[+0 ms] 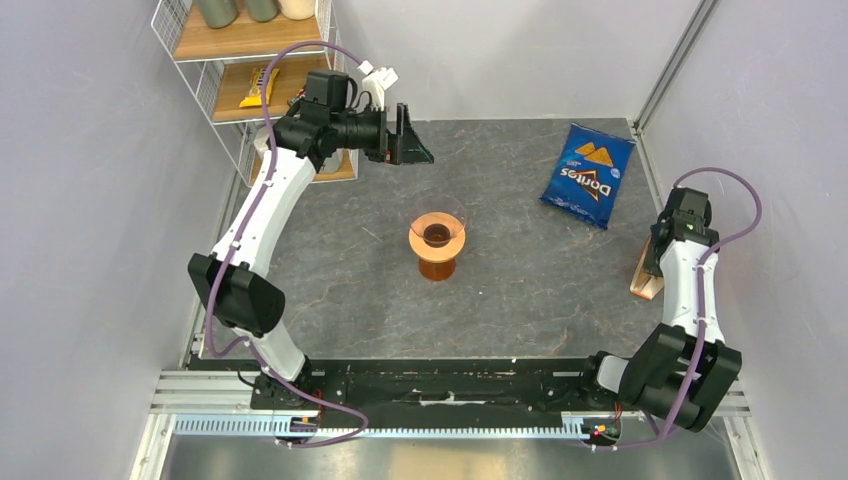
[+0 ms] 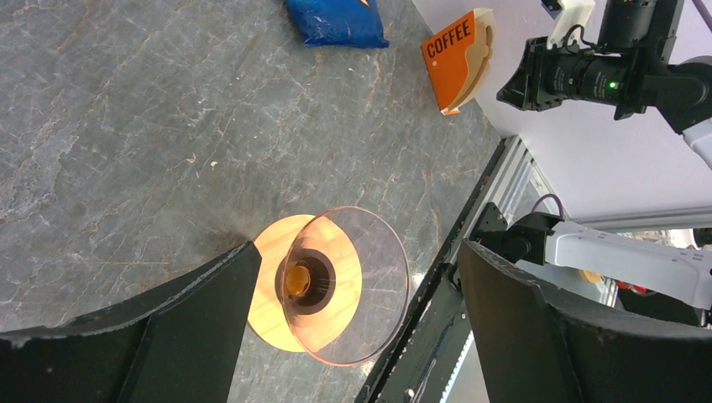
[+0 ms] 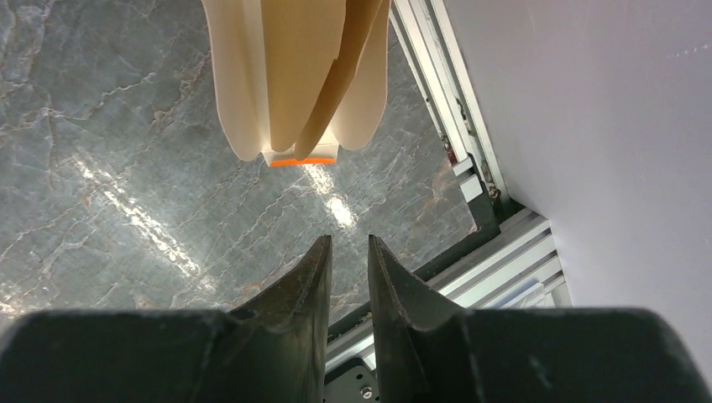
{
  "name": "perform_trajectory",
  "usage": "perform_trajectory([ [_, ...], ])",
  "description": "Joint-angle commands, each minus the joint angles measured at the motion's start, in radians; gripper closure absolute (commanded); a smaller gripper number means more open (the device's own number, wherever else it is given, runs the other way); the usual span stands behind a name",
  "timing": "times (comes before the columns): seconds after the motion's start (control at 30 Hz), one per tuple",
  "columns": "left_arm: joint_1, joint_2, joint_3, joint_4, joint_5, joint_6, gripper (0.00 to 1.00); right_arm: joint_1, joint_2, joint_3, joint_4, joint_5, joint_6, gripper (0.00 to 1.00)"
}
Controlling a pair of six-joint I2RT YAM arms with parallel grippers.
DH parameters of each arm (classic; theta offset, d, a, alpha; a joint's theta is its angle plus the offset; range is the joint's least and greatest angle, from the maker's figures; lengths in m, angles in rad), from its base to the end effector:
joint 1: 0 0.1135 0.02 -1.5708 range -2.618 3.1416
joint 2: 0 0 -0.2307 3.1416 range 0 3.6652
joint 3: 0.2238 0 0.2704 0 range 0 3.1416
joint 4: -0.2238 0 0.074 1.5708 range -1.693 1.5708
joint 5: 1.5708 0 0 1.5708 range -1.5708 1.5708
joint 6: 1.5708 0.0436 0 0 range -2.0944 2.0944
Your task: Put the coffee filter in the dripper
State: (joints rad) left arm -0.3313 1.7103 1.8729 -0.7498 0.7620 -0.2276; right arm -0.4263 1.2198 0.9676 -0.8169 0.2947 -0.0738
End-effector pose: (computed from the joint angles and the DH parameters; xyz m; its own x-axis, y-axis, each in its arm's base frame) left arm 0.3594 -0.1555 0.3854 -0.6861 0.0634 -0.7247 0.6405 0.5250 -0.5605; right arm 0.2375 -0.1218 0.2210 -0.8347 0.3016 -0.4608 0.4626 0.8380 -0.2894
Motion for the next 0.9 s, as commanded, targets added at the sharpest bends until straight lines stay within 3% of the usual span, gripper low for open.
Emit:
perform_trajectory([
  [0.0,-0.011,0.018,0.042,0.022,0.005,-0.007,0.04,-0.015,-0.028,-0.035,0.078,0.036,-0.014,0.71],
  [0.87,-0.026,0.035,0.045,0.040,-0.006,-0.021,0.04,-0.043,0.036,-0.102,0.221,-0.038,-0.022,0.70],
])
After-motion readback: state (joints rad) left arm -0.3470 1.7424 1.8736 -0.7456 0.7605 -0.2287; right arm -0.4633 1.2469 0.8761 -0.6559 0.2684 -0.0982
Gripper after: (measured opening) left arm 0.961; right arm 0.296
